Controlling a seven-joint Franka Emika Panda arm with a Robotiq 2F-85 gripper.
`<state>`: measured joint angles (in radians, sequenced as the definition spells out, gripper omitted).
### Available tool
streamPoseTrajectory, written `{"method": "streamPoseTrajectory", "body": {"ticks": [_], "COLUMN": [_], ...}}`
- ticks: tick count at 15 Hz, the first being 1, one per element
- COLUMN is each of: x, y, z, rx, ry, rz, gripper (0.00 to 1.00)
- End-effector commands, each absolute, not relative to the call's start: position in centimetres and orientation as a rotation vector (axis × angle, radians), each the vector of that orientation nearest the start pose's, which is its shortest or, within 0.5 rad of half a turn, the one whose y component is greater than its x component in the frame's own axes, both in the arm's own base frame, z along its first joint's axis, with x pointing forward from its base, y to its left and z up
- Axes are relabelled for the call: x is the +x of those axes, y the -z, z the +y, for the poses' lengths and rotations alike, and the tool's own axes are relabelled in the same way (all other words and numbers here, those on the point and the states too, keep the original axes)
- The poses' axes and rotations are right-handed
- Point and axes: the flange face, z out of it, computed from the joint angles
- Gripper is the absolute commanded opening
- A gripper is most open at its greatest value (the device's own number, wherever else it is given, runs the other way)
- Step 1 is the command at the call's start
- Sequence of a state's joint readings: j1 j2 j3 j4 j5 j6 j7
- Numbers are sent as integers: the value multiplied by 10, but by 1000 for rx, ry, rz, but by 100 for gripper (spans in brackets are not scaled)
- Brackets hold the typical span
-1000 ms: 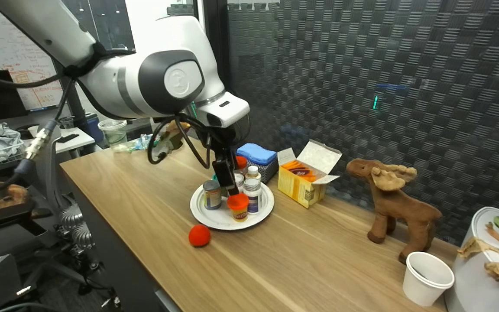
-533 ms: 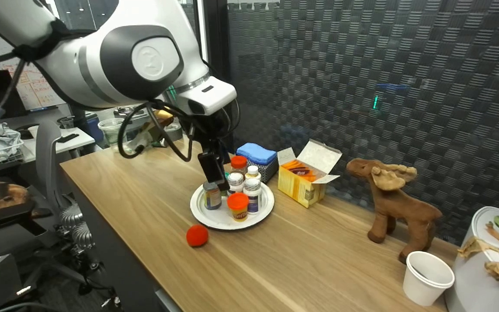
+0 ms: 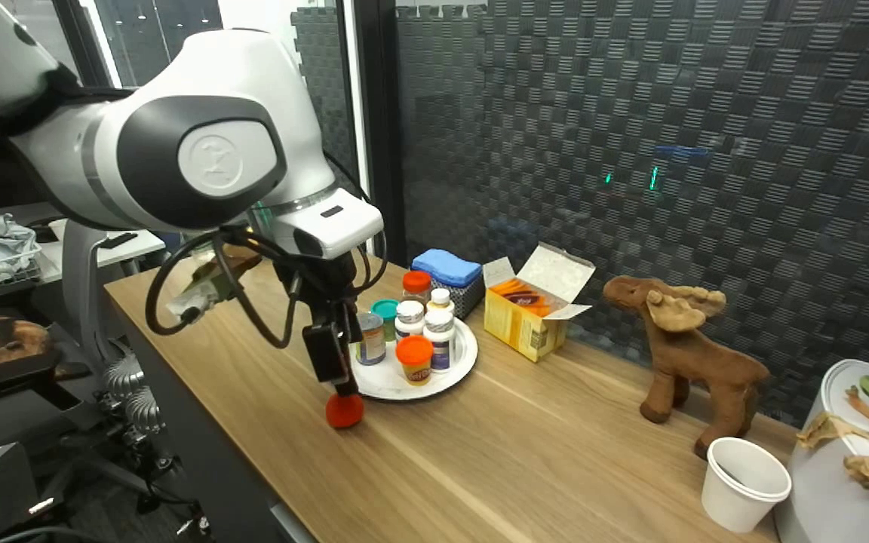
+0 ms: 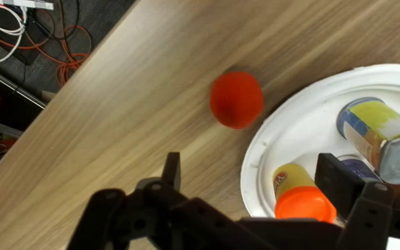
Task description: Put the bottles on the tray
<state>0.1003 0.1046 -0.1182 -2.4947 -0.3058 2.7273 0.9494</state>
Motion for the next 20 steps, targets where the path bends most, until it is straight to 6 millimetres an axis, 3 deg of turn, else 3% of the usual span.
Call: {"method": "streamPoseTrajectory", "body": {"ticks": [1,15,17,20], "x": [474,478,478,478], "y": [-250,-197,-197,-201], "z": [-1,-4,-5,-8], "rx": [-3009,-2915,-2903,-2891], "ry": [282,138,129,146], "rz": [1072,1122,1131,1137], "gripper": [100,100,73,49]}}
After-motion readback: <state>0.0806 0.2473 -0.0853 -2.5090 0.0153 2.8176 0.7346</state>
